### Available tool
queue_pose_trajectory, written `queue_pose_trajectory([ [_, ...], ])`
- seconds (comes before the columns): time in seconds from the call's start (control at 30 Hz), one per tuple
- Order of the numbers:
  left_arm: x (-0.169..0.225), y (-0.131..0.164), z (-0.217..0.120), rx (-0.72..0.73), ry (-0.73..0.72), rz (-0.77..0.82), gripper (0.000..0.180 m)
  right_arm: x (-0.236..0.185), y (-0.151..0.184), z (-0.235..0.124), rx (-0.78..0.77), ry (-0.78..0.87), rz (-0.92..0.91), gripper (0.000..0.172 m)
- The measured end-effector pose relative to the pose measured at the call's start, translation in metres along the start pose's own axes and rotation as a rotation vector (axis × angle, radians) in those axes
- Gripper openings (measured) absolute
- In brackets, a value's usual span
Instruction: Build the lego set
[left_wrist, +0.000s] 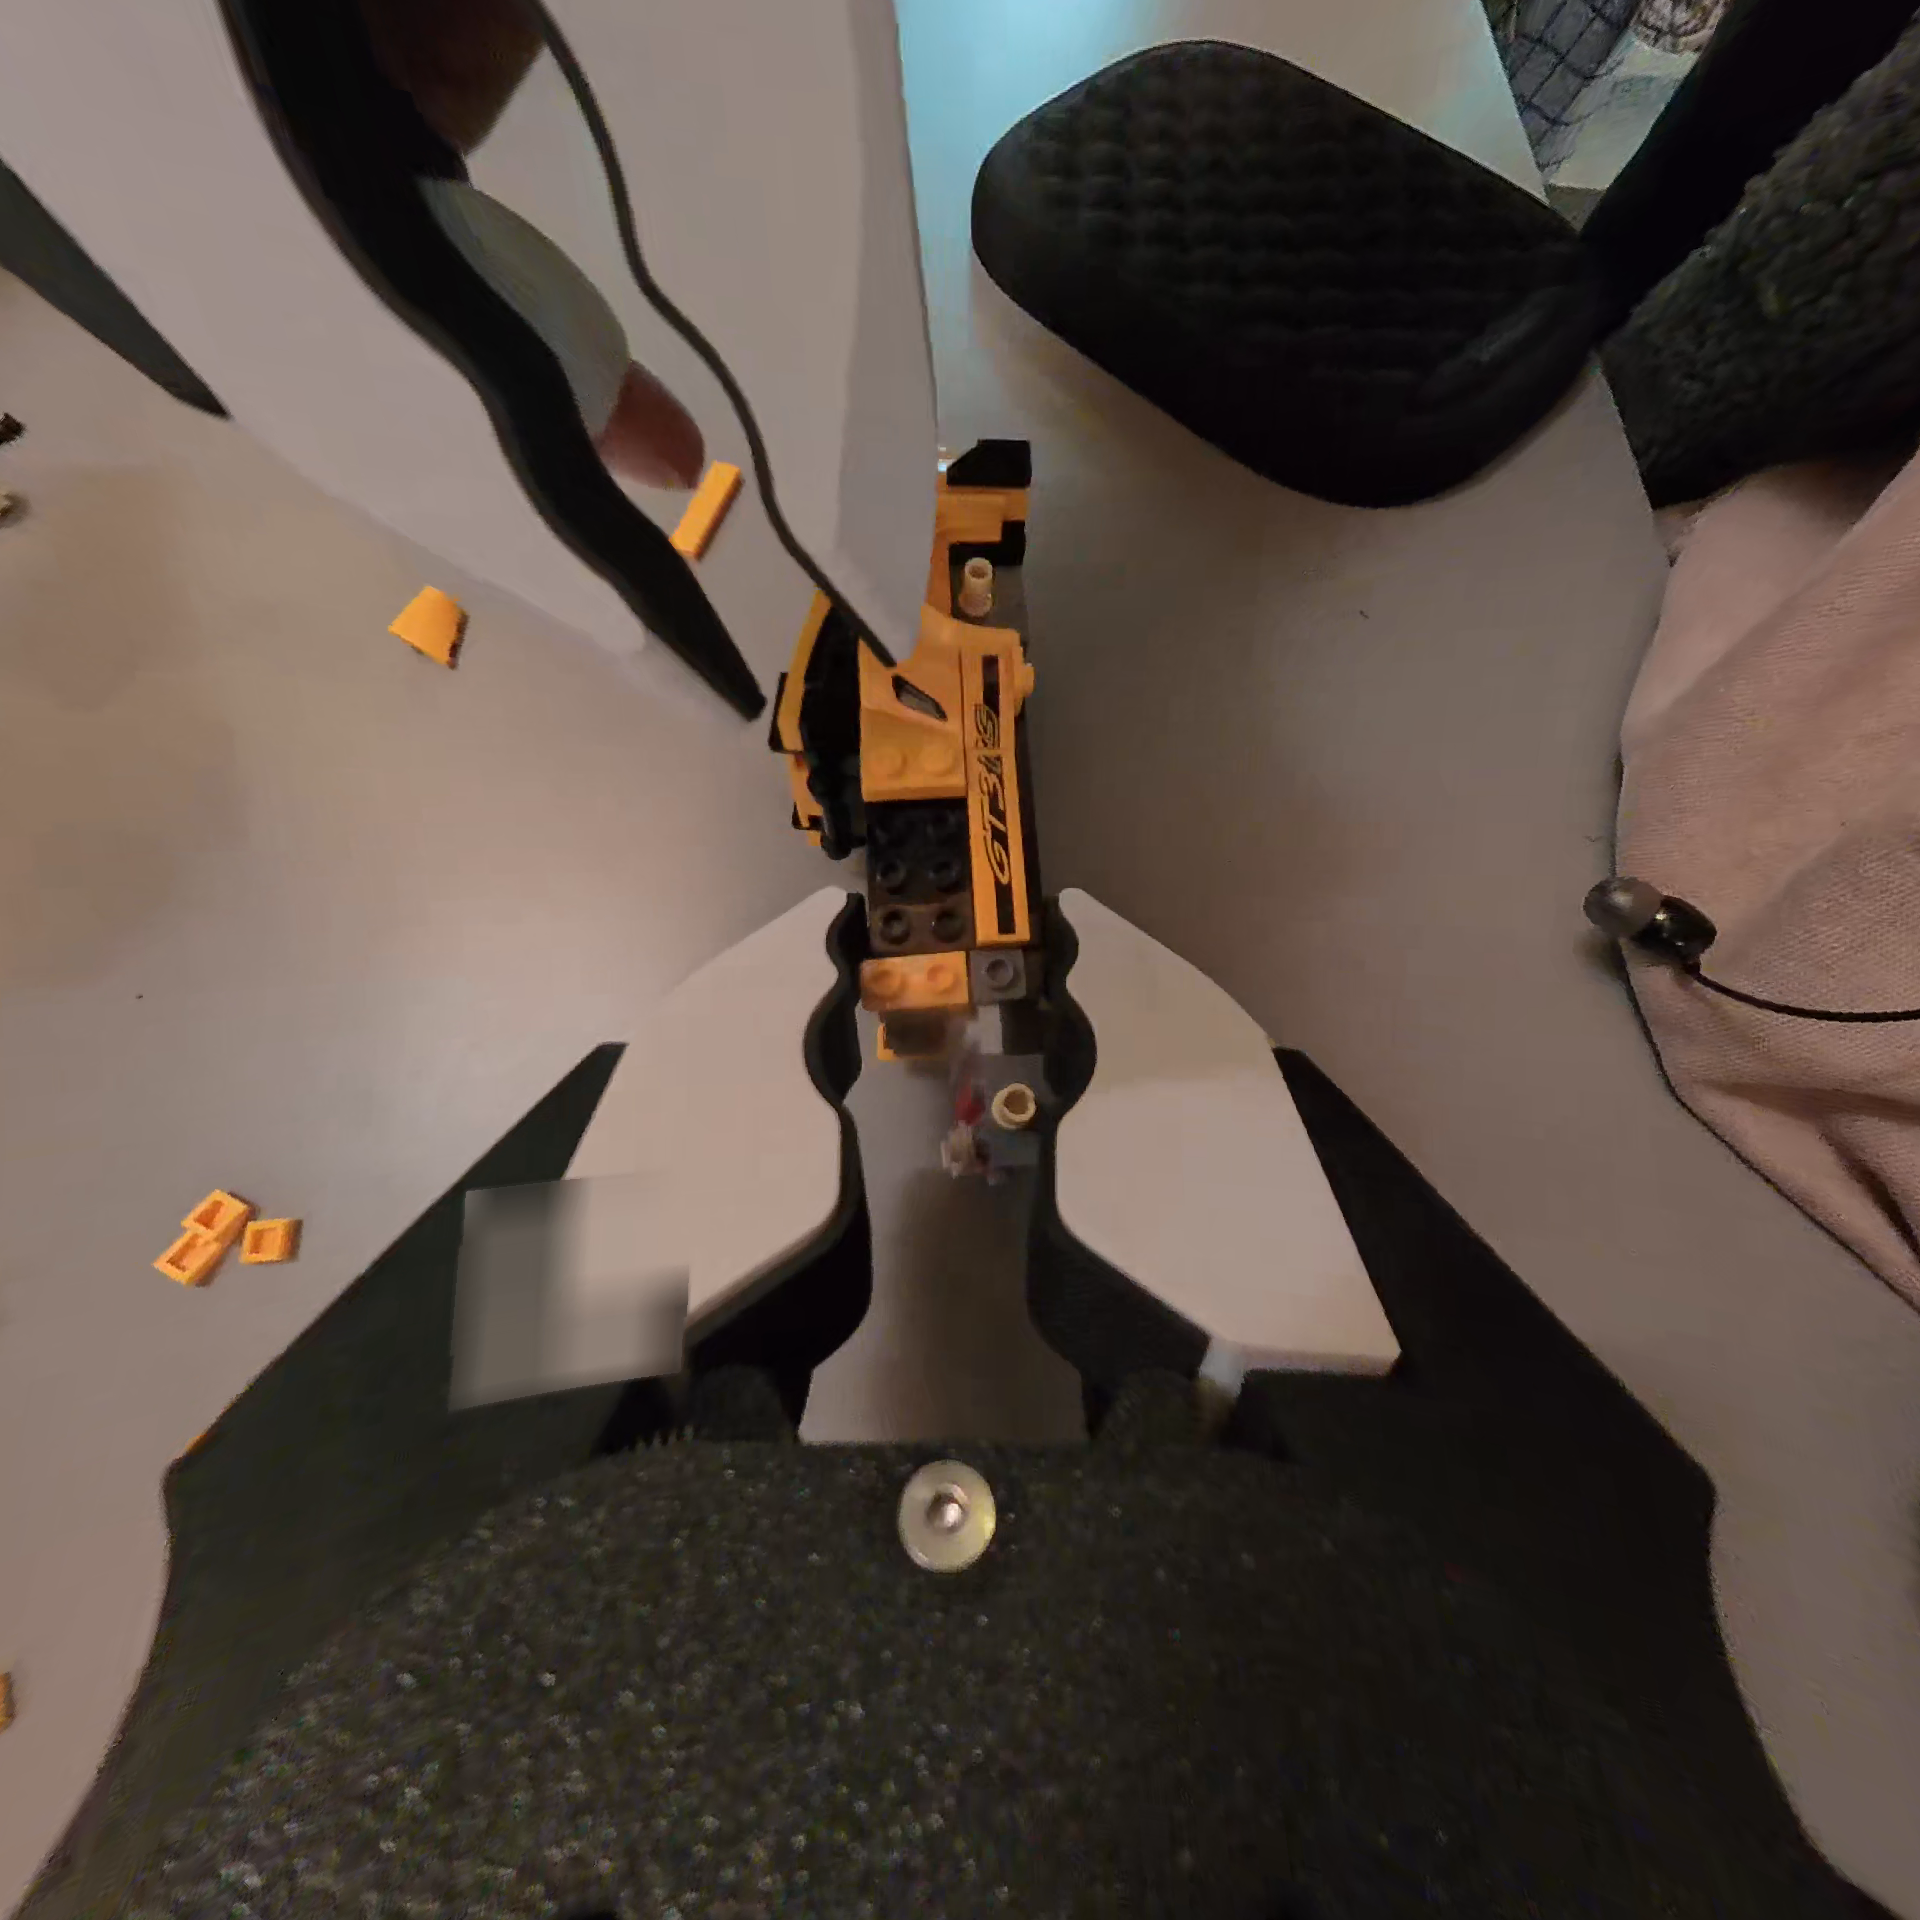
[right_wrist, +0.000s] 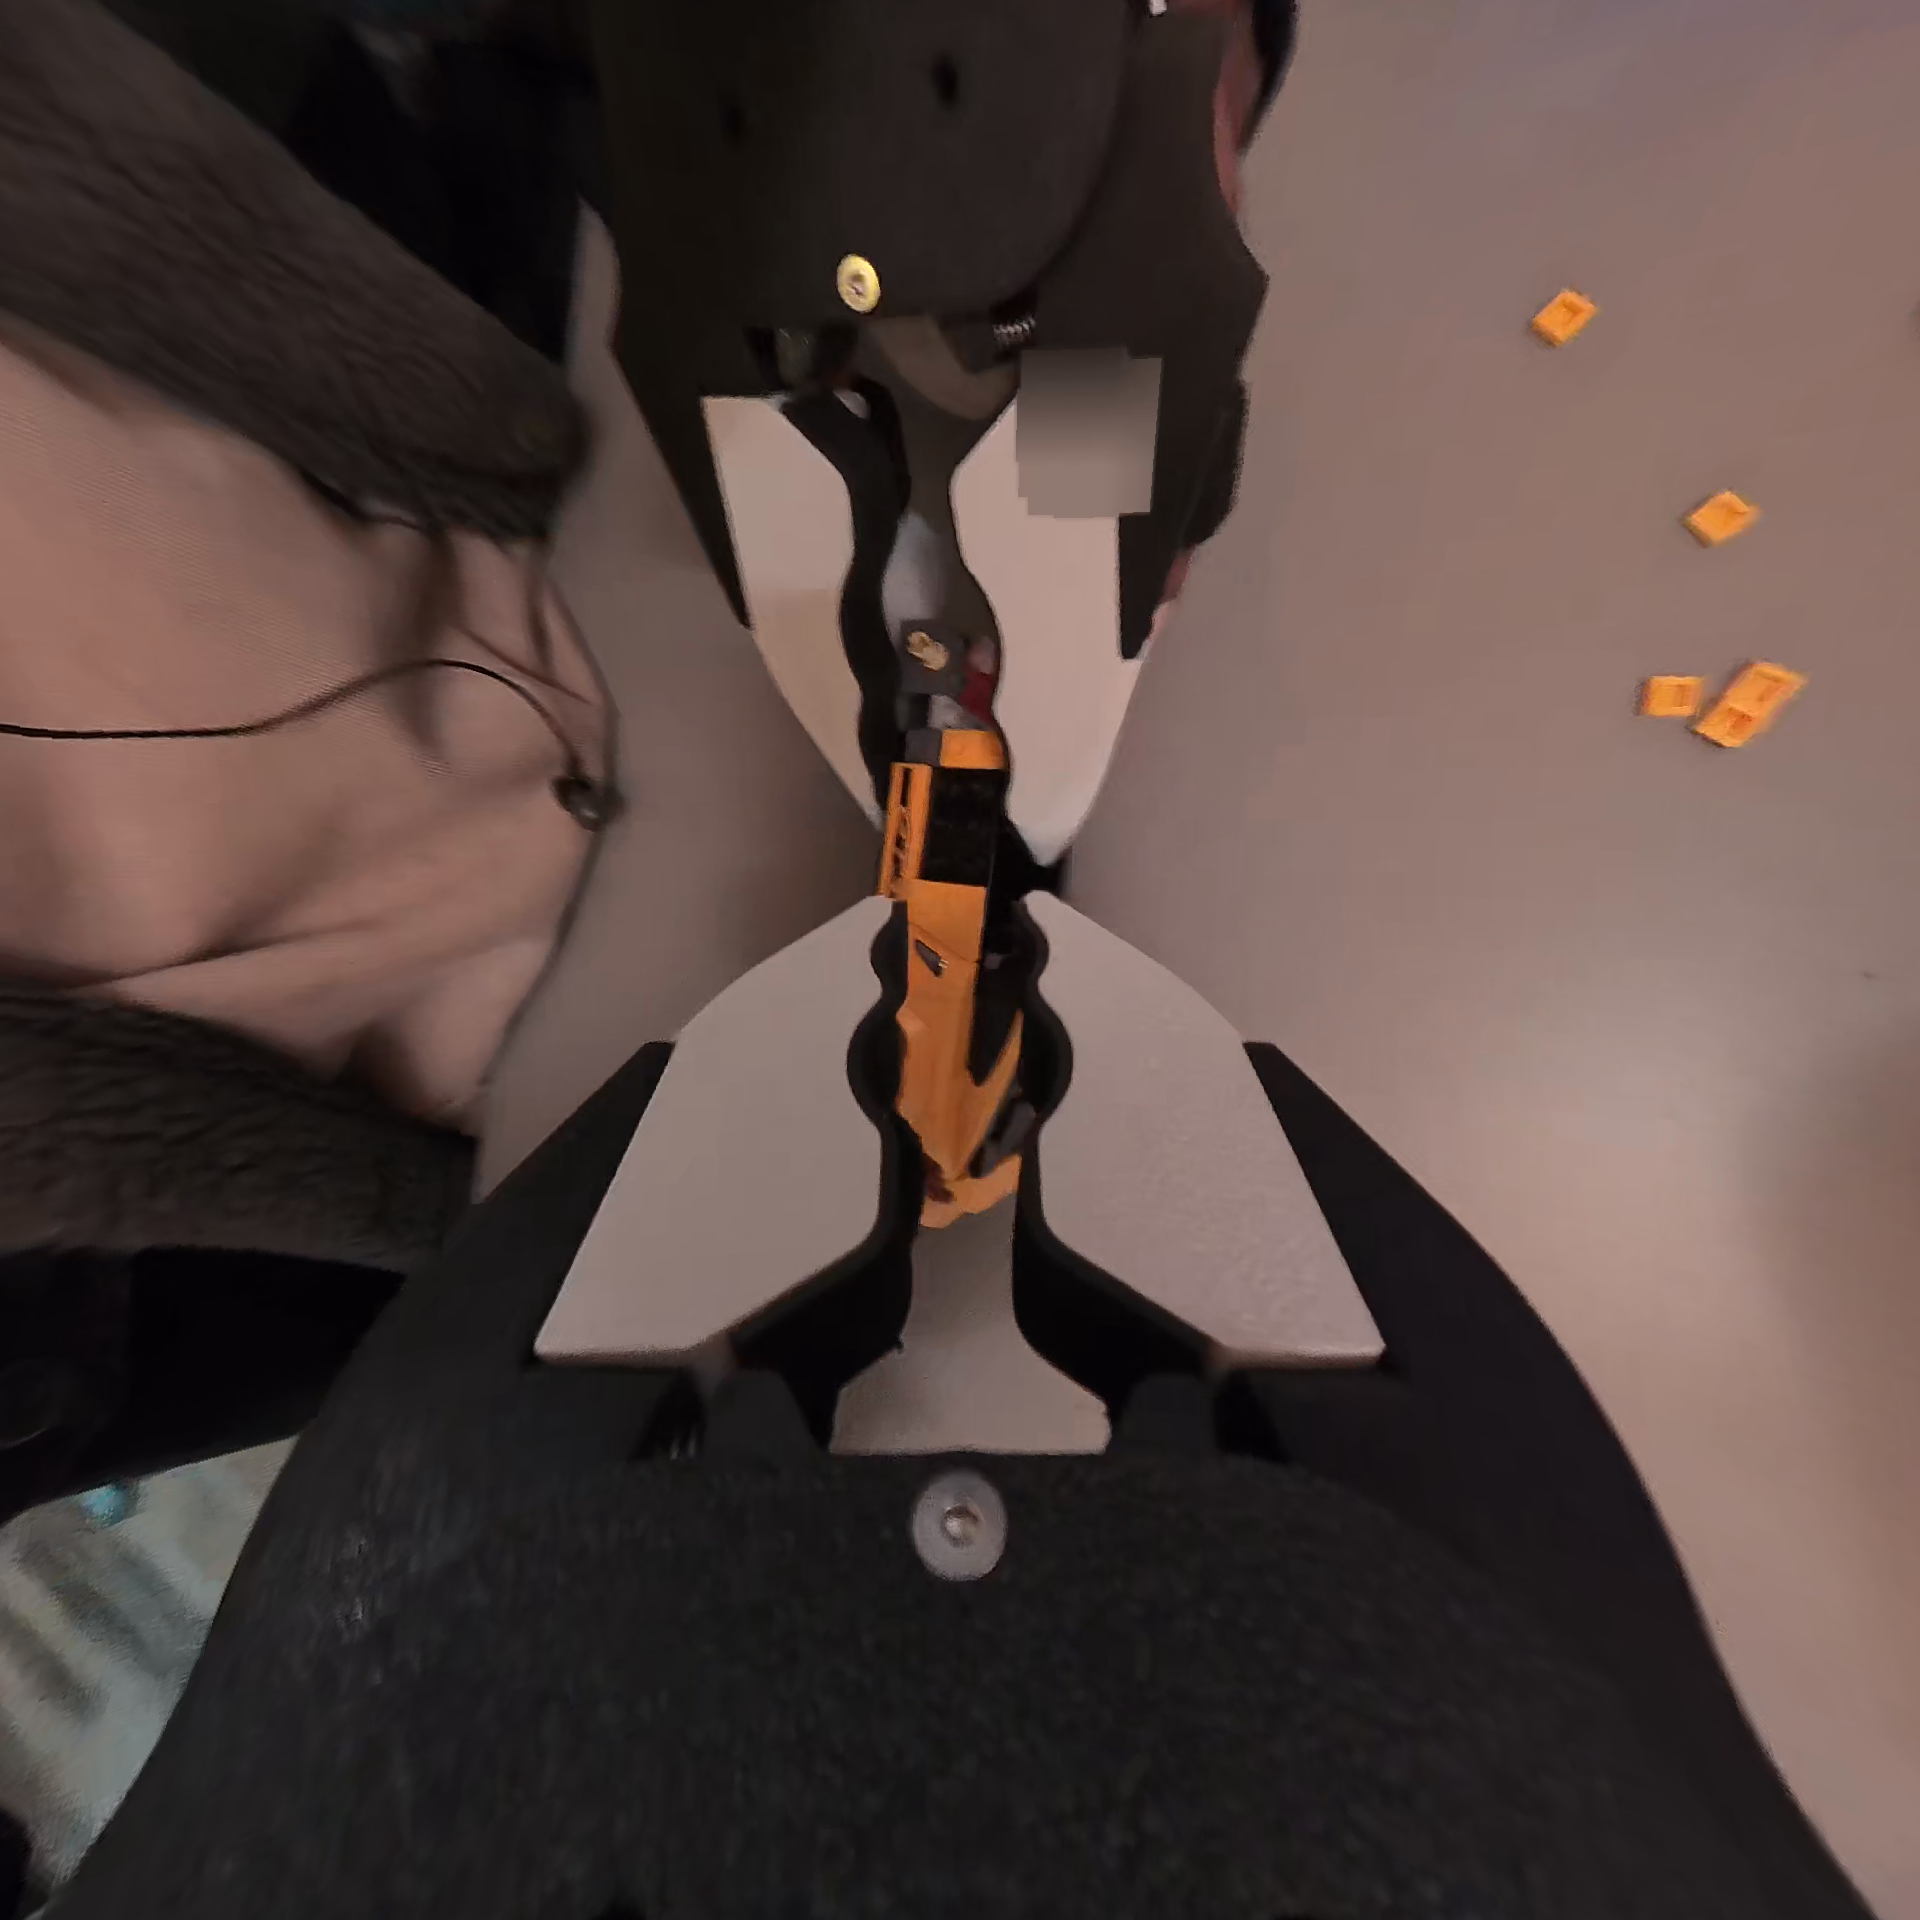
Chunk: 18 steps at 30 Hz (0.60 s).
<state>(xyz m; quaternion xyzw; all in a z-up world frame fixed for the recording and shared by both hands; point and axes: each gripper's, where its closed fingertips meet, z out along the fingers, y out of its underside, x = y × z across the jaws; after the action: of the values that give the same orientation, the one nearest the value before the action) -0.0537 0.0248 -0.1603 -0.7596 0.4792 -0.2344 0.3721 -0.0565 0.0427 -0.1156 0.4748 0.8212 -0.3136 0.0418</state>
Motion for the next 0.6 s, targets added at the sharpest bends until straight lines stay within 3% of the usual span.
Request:
queue_pose_trajectory([
  [0.27, 0.007, -0.011, -0.008, 0.064, -0.021, 0.106, 0.031, -0.013, 0.008, 0.011, -0.001, -0.281, 0.145, 0.019],
  [0.6, 0.012, -0.010, -0.014, 0.091, -0.040, 0.188, 0.031, -0.005, 0.013, 0.018, -0.052, -0.356, 0.110, 0.018],
])
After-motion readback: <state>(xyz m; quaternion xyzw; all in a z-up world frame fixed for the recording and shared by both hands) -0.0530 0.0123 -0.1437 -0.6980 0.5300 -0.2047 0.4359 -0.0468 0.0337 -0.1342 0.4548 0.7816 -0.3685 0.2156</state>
